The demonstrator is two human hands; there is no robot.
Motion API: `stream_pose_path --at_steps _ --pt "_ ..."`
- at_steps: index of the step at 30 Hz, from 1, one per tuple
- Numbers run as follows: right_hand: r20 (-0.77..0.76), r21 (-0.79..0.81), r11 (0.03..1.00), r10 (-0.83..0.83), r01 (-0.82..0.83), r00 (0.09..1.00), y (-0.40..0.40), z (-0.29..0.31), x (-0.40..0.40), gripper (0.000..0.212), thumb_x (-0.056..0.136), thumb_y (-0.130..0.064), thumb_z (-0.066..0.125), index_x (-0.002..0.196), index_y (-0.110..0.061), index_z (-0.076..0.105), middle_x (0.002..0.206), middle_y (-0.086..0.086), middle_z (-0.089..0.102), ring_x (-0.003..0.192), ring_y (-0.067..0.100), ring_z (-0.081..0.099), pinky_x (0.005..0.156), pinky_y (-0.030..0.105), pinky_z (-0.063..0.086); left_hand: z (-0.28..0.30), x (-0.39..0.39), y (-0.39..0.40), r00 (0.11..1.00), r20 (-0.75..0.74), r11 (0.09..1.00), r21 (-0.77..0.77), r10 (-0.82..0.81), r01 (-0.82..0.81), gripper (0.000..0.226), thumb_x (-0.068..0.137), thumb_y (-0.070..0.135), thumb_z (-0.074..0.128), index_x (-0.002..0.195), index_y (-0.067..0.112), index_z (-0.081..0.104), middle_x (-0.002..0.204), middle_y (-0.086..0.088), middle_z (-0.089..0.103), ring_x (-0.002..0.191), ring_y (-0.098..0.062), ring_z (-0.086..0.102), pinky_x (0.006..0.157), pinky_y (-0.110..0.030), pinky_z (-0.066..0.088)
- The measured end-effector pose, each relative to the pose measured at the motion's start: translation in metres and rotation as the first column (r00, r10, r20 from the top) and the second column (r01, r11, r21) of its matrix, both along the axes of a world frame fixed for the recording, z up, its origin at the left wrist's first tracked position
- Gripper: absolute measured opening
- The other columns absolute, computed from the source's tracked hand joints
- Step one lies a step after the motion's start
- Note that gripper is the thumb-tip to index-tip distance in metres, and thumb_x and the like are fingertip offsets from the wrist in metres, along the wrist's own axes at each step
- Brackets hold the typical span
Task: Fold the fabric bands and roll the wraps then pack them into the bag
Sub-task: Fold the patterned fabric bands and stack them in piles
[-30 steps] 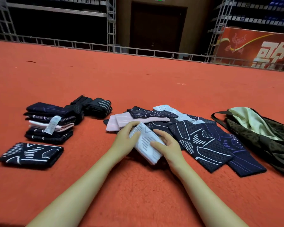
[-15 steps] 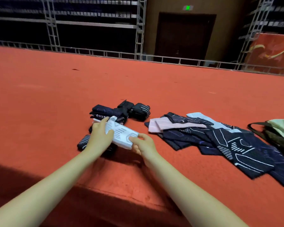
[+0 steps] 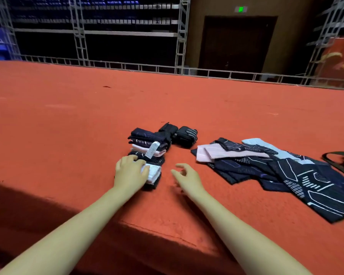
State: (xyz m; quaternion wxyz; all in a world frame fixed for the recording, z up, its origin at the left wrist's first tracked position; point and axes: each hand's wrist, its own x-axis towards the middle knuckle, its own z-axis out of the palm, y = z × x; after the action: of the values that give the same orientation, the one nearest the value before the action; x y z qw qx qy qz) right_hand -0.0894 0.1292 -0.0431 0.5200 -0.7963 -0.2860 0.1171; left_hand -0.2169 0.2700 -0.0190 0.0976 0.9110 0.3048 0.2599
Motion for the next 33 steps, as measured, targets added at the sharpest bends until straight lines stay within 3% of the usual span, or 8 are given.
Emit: stream_pose_path --at_steps 6,11,13,17,24,26,29,33 --pt "0.293 -0.051 0.95 -0.281 0.308 0.914 -0.126 0.007 0.067 0.025 0.088 -0.021 0.061 0.112 -0.014 0.064 0.098 0.005 0.067 0.094 0.021 0.06 0.084 0.03 0.043 0.004 0.05 -0.071 0.929 0.127 0.918 -0.152 -0.349 0.366 0.026 0.089 0.025 0.056 0.113 0.022 0.064 0.117 -0.001 0.054 0.112 -0.02 0.052 0.097 -0.035 0.041" --pt "0.609 -0.188 0.77 -0.395 0.61 0.687 -0.231 0.004 0.111 0.031 0.081 -0.023 0.068 0.111 -0.015 0.065 0.1 0.008 0.061 0.106 0.03 0.051 0.087 0.041 0.043 -0.007 0.107 -0.142 0.846 0.156 0.805 -0.26 -0.51 0.533 0.029 0.088 0.019 0.054 0.116 0.023 0.061 0.118 -0.001 0.055 0.107 -0.018 0.055 0.095 -0.028 0.04" --pt "0.656 -0.273 0.696 -0.37 0.664 0.658 -0.266 -0.003 0.124 0.038 0.079 -0.027 0.071 0.114 -0.015 0.065 0.104 0.008 0.06 0.108 0.03 0.05 0.088 0.043 0.043 -0.012 0.128 -0.17 0.82 0.164 0.77 -0.284 -0.549 0.572 0.03 0.087 0.016 0.054 0.115 0.022 0.062 0.115 -0.002 0.057 0.104 -0.018 0.057 0.092 -0.027 0.041" --pt "0.625 -0.339 0.713 -0.316 0.613 0.714 -0.293 -0.012 0.141 0.034 0.084 -0.026 0.066 0.118 -0.02 0.063 0.104 0.001 0.059 0.109 0.025 0.052 0.086 0.039 0.047 -0.026 0.17 -0.217 0.789 0.168 0.73 -0.304 -0.591 0.612 0.033 0.088 0.016 0.051 0.12 0.022 0.059 0.116 -0.002 0.056 0.11 -0.018 0.052 0.098 -0.027 0.037" --pt "0.704 -0.182 0.727 -0.375 0.662 0.604 -0.291 -0.012 0.15 0.02 0.088 -0.017 0.056 0.104 -0.019 0.069 0.09 0.002 0.063 0.093 0.027 0.06 0.071 0.036 0.048 -0.036 0.222 -0.264 0.729 0.265 0.716 -0.164 -0.631 0.679 0.04 0.089 0.02 0.052 0.129 0.021 0.053 0.117 0.0 0.053 0.112 -0.018 0.047 0.1 -0.033 0.038" --pt "0.738 -0.074 0.801 -0.357 0.594 0.573 -0.293 -0.011 0.148 0.02 0.085 -0.019 0.055 0.098 -0.018 0.07 0.083 -0.001 0.061 0.084 0.024 0.061 0.068 0.033 0.048 -0.037 0.222 -0.258 0.688 0.324 0.697 -0.108 -0.65 0.709 0.045 0.086 0.026 0.051 0.131 0.022 0.052 0.118 0.002 0.052 0.112 -0.015 0.046 0.101 -0.031 0.037" --pt "0.755 0.012 0.917 -0.27 0.399 0.598 -0.291 -0.005 0.139 0.023 0.087 -0.022 0.05 0.099 -0.019 0.069 0.081 -0.007 0.056 0.08 0.012 0.056 0.071 0.024 0.043 -0.031 0.22 -0.24 0.634 0.346 0.679 0.013 -0.692 0.734 0.057 0.081 0.038 0.05 0.136 0.025 0.047 0.132 0.002 0.047 0.125 -0.012 0.038 0.108 -0.026 0.029" --pt "0.707 0.112 0.962 -0.253 0.249 0.66 -0.282 0.007 0.126 0.021 0.087 -0.013 0.055 0.1 -0.017 0.07 0.082 -0.008 0.054 0.079 0.006 0.051 0.074 0.016 0.04 -0.019 0.224 -0.217 0.608 0.308 0.658 0.082 -0.731 0.749 0.05 0.079 0.038 0.052 0.127 0.026 0.057 0.13 0.009 0.053 0.124 -0.01 0.045 0.106 -0.033 0.032"
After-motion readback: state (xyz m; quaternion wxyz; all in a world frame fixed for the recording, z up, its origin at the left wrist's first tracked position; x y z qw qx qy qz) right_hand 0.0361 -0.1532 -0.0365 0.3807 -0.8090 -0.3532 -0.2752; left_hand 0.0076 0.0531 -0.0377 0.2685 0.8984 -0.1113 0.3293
